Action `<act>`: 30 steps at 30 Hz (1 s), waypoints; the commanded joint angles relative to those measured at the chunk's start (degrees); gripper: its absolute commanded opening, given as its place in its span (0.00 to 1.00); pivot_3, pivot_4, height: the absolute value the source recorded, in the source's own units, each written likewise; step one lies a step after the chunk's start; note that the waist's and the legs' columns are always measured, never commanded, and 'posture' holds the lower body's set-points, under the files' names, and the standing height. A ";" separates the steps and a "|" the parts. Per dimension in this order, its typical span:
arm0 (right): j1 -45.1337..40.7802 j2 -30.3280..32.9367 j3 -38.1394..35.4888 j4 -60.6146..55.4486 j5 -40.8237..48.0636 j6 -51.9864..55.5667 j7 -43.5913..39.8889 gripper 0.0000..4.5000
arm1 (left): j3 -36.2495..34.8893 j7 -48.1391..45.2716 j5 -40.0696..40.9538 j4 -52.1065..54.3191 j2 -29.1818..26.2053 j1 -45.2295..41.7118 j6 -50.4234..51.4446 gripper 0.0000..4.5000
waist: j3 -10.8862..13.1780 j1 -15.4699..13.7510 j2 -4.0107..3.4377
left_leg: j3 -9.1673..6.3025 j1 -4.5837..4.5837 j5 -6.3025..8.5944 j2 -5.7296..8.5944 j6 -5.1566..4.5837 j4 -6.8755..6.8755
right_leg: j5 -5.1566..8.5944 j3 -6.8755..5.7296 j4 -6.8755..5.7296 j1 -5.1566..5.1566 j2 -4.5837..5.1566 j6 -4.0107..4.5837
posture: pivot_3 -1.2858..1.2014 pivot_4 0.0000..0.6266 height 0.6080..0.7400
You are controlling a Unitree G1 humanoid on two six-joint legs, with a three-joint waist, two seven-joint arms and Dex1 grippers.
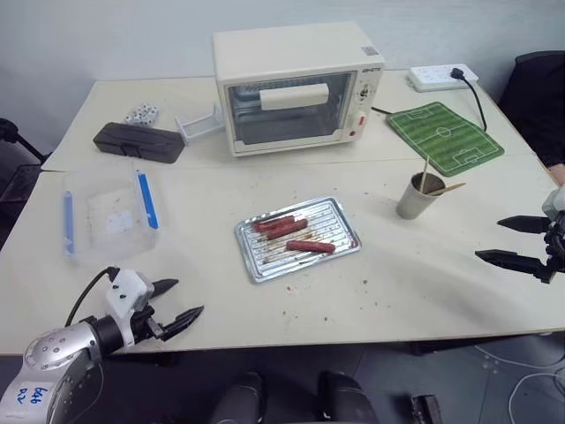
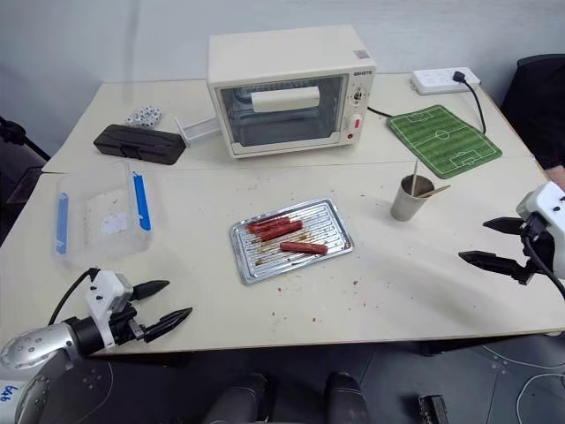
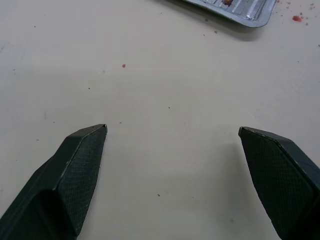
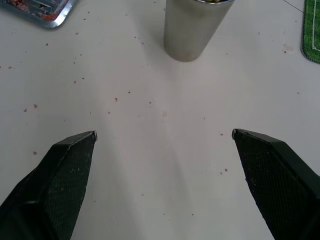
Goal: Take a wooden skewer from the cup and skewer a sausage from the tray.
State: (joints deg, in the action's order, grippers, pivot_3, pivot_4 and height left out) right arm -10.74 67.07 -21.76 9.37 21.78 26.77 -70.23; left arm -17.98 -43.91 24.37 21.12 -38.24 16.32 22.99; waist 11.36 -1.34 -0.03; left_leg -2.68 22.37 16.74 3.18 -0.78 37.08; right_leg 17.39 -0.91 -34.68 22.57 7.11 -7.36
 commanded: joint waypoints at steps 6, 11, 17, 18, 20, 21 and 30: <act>0.55 -0.45 -0.42 -1.06 -0.58 -0.58 2.23 1.00 | -1.23 1.71 0.50 0.51 0.35 -1.03 0.53 0.99 | 0.00 -0.02 0.00 | -0.02 -0.01 0.03 -0.03 -0.05 0.00 | 0.00 0.04 -0.04 0.00 -0.02 0.00 | 0.52 0.24 1.00; 0.95 -0.73 -0.83 -1.72 0.12 0.05 3.38 1.00 | -2.15 2.26 1.87 0.24 0.96 -1.46 1.09 0.99 | 0.00 0.00 0.00 | 0.00 -0.01 -0.01 -0.02 0.01 0.01 | 0.00 0.02 -0.04 0.00 -0.03 0.00 | 0.52 0.24 1.00; 2.38 -2.16 -2.04 -4.60 1.25 2.58 5.94 1.00 | -1.96 2.06 3.45 1.52 0.72 -2.61 3.08 0.99 | 0.00 -0.04 0.00 | 0.02 -0.03 0.00 -0.07 0.01 0.03 | -0.01 0.01 -0.08 0.00 -0.09 -0.01 | 0.52 0.24 1.00; 2.93 -2.68 -2.53 -5.64 1.41 3.18 6.80 1.00 | -1.87 2.23 4.05 1.91 0.77 -3.19 3.85 0.99 | 0.00 -0.04 0.00 | 0.01 -0.03 0.00 -0.08 0.01 0.03 | -0.01 0.01 -0.08 0.00 -0.10 -0.01 | 0.52 0.24 1.00; 3.72 -3.58 -3.65 -7.51 2.42 4.80 7.91 1.00 | -1.88 2.25 5.26 2.40 0.70 -4.36 5.38 0.99 | 0.00 -0.05 0.00 | 0.02 -0.03 0.00 -0.10 0.03 0.04 | -0.01 0.02 -0.09 0.00 -0.16 -0.01 | 0.52 0.24 1.00; 4.15 -4.09 -4.54 -8.63 3.01 5.79 8.68 1.00 | -1.89 2.06 6.08 2.60 0.51 -5.28 6.24 0.99 | 0.00 -0.06 0.00 | 0.03 -0.04 0.00 -0.10 0.04 0.05 | -0.01 0.02 -0.11 0.00 -0.20 -0.02 | 0.52 0.24 1.00; 6.03 -11.96 -13.50 -24.71 12.02 18.91 19.85 1.00 | -0.10 -2.70 12.24 4.36 -3.23 -14.12 11.55 0.99 | -0.01 -0.07 0.01 | 0.02 -0.06 0.05 -0.42 0.17 0.11 | -0.07 0.24 -0.16 0.00 -0.49 0.11 | 0.52 0.24 1.00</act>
State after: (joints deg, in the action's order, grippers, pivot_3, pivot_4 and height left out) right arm -4.13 55.59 -32.18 -11.86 31.54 43.75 -52.96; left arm -18.05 -45.44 34.50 22.76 -40.53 3.32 33.90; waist 11.35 -1.41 -0.02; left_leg -2.65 22.28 16.79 2.74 -0.59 37.18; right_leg 17.31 -0.64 -34.85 22.57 6.60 -7.24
